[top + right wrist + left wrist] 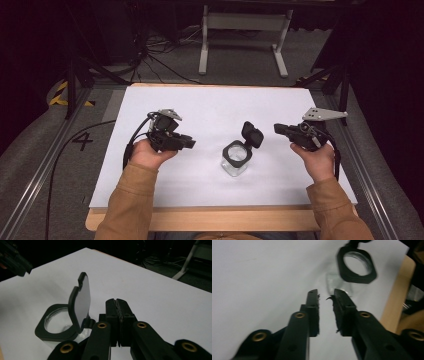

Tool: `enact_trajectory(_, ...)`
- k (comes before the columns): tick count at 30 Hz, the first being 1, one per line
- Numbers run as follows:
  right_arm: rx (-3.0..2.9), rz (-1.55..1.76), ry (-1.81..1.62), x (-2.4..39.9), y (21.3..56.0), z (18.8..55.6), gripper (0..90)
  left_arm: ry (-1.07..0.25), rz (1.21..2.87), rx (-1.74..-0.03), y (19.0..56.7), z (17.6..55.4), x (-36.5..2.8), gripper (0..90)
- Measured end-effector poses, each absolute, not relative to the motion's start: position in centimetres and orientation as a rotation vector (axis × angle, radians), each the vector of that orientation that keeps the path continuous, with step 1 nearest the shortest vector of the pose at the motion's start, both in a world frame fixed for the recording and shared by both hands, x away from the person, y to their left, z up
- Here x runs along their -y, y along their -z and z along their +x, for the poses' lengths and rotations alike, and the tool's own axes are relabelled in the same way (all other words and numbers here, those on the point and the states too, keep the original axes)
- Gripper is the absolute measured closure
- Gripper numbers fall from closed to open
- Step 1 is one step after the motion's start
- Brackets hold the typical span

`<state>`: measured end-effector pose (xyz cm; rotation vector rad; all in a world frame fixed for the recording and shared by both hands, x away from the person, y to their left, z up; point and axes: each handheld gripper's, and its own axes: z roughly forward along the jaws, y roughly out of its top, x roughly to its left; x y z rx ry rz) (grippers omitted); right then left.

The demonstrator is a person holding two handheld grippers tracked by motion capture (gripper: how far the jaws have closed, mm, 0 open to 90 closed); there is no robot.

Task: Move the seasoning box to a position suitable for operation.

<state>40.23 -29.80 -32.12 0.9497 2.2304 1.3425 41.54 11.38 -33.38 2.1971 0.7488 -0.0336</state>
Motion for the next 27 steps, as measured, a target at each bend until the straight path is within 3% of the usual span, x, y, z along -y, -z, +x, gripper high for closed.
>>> enact_trajectory(6, -2.251, 0.942, -1.348, 29.0, 32.2, 40.2, 88.6, 0.051, 2.256, -0.623, 33.5, 40.4, -7.9, 88.8)
enact_trajectory(17, -2.252, 0.924, -1.371, 27.9, 32.5, 40.0, 88.2, 0.131, 2.356, -0.547, 36.4, 40.2, -3.1, 89.4)
enact_trajectory(27, -2.235, 0.879, -1.372, 27.2, 32.4, 39.6, 88.2, 0.152, 2.398, -0.530, 38.0, 40.0, -1.0, 89.4)
